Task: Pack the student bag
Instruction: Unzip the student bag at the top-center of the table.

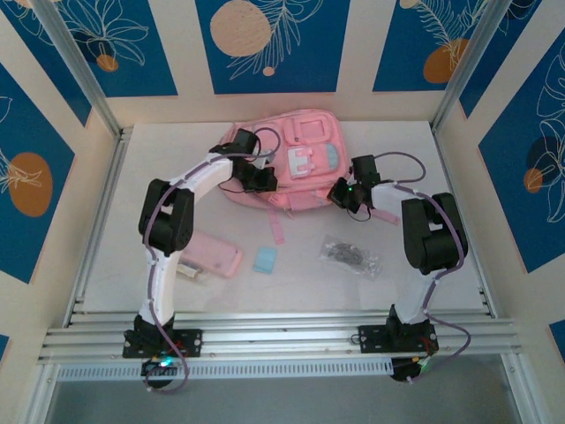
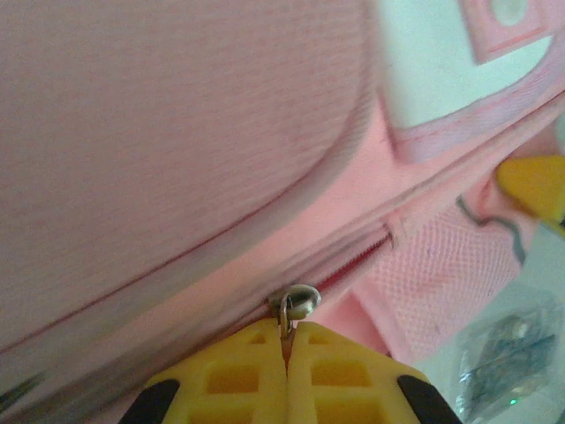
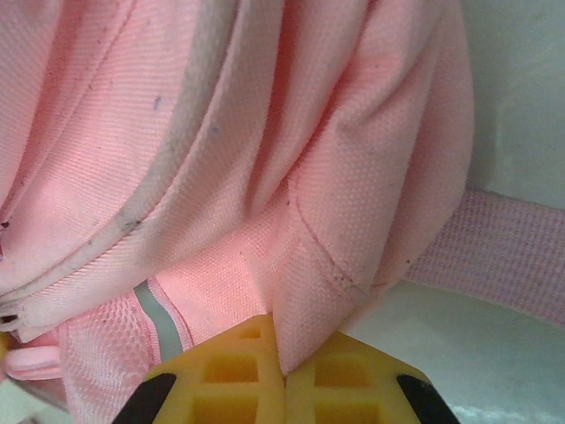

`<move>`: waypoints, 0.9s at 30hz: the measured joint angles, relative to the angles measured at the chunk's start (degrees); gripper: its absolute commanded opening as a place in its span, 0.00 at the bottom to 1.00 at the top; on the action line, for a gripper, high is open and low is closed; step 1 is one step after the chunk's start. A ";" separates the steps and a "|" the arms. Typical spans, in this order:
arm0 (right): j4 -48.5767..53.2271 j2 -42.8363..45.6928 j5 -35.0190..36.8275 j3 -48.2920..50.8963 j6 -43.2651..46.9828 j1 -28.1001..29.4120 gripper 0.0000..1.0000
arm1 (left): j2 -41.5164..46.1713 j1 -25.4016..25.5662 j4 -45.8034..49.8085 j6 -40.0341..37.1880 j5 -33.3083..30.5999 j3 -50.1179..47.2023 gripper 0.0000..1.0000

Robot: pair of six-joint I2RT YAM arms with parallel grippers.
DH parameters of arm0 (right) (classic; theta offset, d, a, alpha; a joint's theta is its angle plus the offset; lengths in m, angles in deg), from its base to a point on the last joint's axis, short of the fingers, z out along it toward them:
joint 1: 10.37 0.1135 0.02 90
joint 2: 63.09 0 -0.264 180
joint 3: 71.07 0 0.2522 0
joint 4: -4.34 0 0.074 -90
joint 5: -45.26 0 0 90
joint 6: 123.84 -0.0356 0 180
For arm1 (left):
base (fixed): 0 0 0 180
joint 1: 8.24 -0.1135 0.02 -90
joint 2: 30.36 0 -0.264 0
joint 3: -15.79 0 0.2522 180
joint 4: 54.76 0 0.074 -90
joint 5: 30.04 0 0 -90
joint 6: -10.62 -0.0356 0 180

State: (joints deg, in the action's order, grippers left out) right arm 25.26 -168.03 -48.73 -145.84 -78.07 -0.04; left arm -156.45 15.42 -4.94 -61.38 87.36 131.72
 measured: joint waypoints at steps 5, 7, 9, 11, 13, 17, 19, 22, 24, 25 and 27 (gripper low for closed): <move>1.81 0.57 0.33 -0.50 1.44 -2.47 0.00 | 1.29 -3.15 2.99 -1.79 1.46 -2.71 0.00; 2.36 0.61 0.00 -0.79 1.99 -3.04 0.00 | 1.66 -3.58 2.23 -1.49 3.10 -4.52 0.00; 2.82 0.61 -0.11 -0.94 2.49 -3.48 0.00 | 2.21 -3.67 1.20 -1.38 3.91 -6.43 0.00; 3.96 0.63 -0.07 -1.40 3.10 -3.98 0.00 | 2.75 -3.69 0.81 -1.46 3.89 -7.63 0.00; 5.20 0.63 0.00 -2.16 3.85 -4.35 0.00 | 3.41 -3.69 1.09 -2.08 2.51 -7.93 0.00; 8.52 0.59 0.39 -4.76 5.86 -4.96 0.00 | 6.14 -3.63 2.34 -4.52 -4.68 -9.40 0.00; 10.88 0.02 0.57 -7.37 6.69 -5.86 0.00 | 7.80 -3.63 2.14 -5.11 -6.40 -10.67 0.00; 13.90 -2.64 0.52 -12.79 7.43 -8.09 0.01 | 9.33 -3.39 1.90 -5.16 -6.40 -11.28 0.00; 15.61 -4.59 -0.13 -16.13 7.61 -9.29 0.21 | 9.53 -2.43 1.44 -5.09 -5.16 -11.17 0.00; 16.09 -5.07 -0.33 -17.03 7.41 -9.77 0.34 | 9.53 -1.66 1.42 -4.94 -4.46 -10.95 0.00; 16.06 -4.72 -0.02 -17.31 7.21 -10.43 0.52 | 9.53 -0.11 1.68 -4.44 -3.06 -10.47 0.00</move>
State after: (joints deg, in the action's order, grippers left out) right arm 41.32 -172.75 -48.75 -163.15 -70.86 -10.46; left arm -146.92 15.31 -3.26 -65.82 84.30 121.25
